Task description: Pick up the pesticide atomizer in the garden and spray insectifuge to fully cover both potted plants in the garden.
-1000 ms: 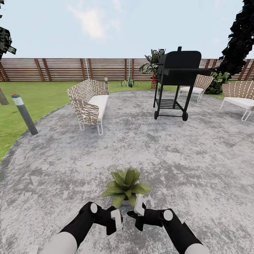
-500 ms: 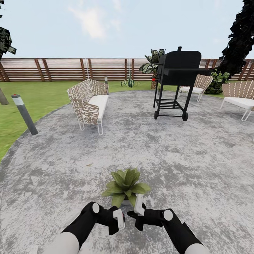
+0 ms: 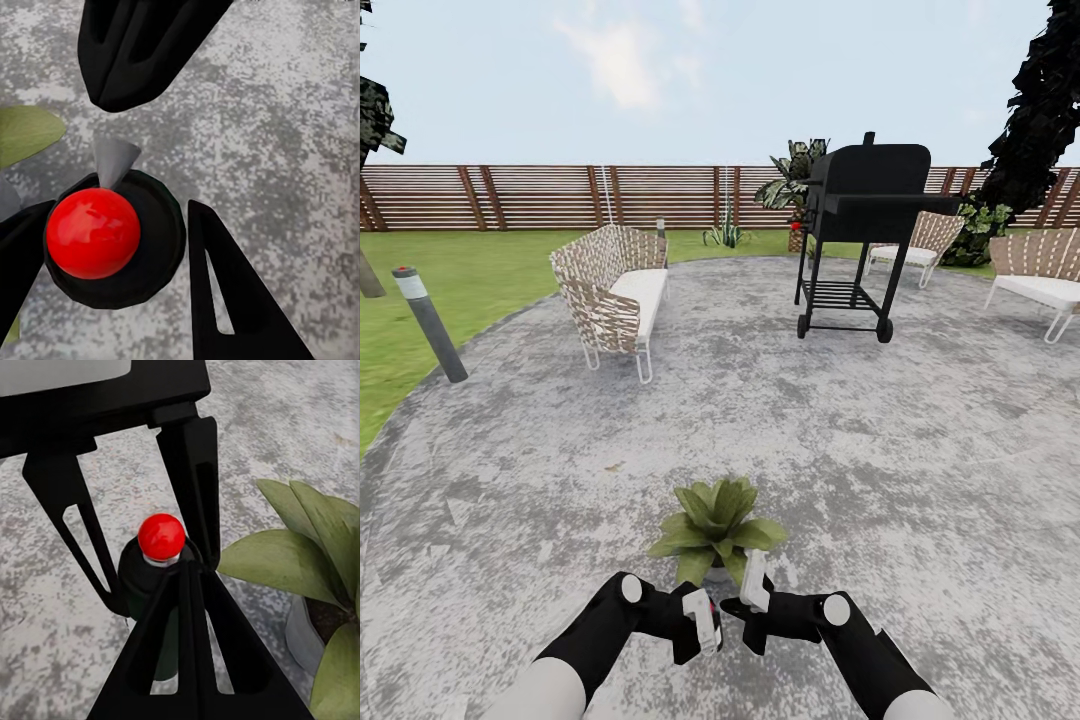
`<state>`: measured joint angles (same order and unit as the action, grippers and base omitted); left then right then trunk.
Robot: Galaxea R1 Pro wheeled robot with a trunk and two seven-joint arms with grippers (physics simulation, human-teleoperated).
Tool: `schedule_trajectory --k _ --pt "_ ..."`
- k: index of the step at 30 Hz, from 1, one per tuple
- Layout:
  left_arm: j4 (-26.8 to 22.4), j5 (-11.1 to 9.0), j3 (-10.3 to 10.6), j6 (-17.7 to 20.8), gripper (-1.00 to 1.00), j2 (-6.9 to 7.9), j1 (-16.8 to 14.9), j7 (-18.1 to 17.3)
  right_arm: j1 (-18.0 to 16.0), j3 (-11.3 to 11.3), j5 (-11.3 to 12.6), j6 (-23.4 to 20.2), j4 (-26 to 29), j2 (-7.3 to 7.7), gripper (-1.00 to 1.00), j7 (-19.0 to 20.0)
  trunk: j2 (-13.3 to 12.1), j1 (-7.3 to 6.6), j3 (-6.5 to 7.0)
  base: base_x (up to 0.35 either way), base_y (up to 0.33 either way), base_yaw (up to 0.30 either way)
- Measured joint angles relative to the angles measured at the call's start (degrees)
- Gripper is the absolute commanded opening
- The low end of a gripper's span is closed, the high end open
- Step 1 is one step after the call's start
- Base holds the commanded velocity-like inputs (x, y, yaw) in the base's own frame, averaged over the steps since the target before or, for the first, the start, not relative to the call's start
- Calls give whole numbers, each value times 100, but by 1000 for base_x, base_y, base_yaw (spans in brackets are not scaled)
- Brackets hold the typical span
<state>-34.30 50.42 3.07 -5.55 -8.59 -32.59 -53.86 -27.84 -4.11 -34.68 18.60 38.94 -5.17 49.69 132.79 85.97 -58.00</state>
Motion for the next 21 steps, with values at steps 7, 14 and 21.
schedule_trajectory --k 7,14,21 --pt "25 -11 6 -33 -100 -5 9 -38 0 0 -3 0 0 0 -100 -4 0 0 0 0 0 0" --pt "21 -20 6 -38 -100 -14 9 -40 0 0 -6 0 1 0 -100 -5 0 0 0 0 0 0" --pt "25 -347 16 -60 -100 -24 9 -48 0 0 -6 0 1 0 -100 -5 0 0 0 0 0 0"
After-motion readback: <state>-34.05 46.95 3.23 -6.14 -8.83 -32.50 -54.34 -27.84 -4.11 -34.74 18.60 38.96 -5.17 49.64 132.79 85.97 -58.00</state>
